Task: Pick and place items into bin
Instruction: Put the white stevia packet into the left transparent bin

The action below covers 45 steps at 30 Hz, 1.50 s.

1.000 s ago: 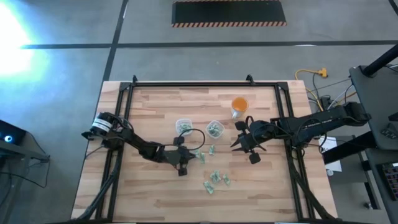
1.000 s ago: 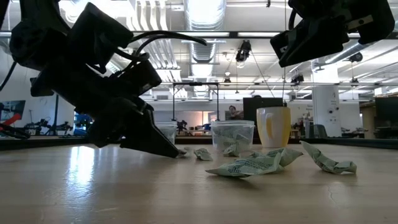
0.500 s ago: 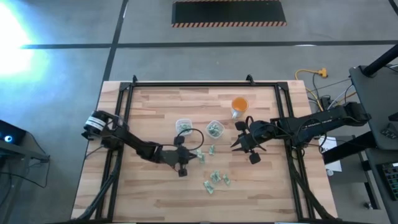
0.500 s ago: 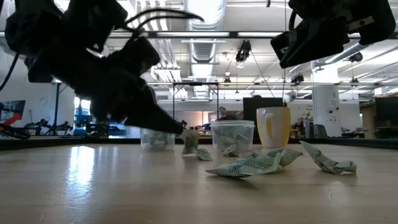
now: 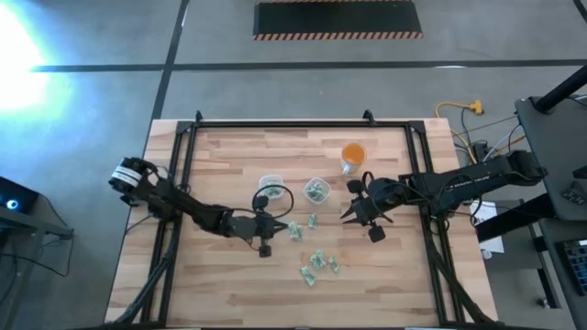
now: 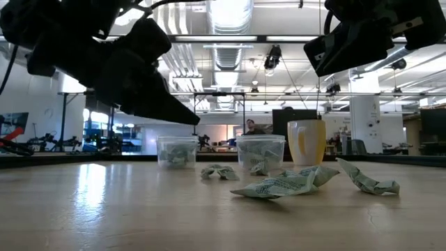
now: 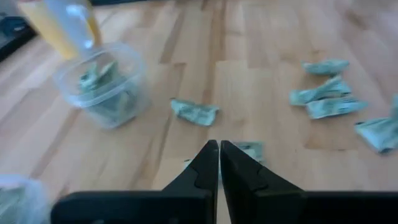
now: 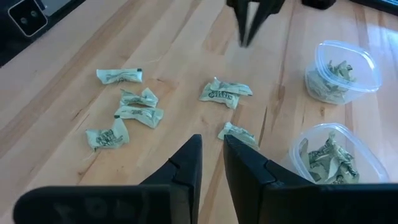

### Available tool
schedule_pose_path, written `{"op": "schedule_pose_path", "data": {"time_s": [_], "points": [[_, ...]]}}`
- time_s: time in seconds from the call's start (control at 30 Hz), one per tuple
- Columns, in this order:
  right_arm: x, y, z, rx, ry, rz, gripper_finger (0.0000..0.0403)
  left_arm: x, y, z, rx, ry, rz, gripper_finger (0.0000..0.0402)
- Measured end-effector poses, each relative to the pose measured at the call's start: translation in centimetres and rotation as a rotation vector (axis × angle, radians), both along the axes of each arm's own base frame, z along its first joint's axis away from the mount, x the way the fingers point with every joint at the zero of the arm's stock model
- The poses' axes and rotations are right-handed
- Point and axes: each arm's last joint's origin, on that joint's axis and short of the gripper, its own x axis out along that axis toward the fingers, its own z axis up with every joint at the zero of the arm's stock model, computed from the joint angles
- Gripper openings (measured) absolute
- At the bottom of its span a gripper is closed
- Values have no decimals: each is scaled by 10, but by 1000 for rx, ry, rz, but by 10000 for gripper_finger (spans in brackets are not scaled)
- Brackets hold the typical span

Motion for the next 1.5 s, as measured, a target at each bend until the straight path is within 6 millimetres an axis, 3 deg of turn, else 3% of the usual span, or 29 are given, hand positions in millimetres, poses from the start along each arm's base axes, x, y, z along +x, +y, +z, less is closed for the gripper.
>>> {"op": "schedule_pose_path", "data": {"time_s": [0.13,0.43,0.6,1.5], "points": [[0,0,1,1,-7,3,57,6,-3,-6,-31,7,-65,28],[1,0,1,16,-9,-6,56,33,-5,-22,-7,42,-63,146],[1,0,1,17,-8,-7,60,37,-5,-28,27,67,-74,184],[0,0,0,16,-6,-7,57,33,5,-39,-39,187,-80,189]]}}
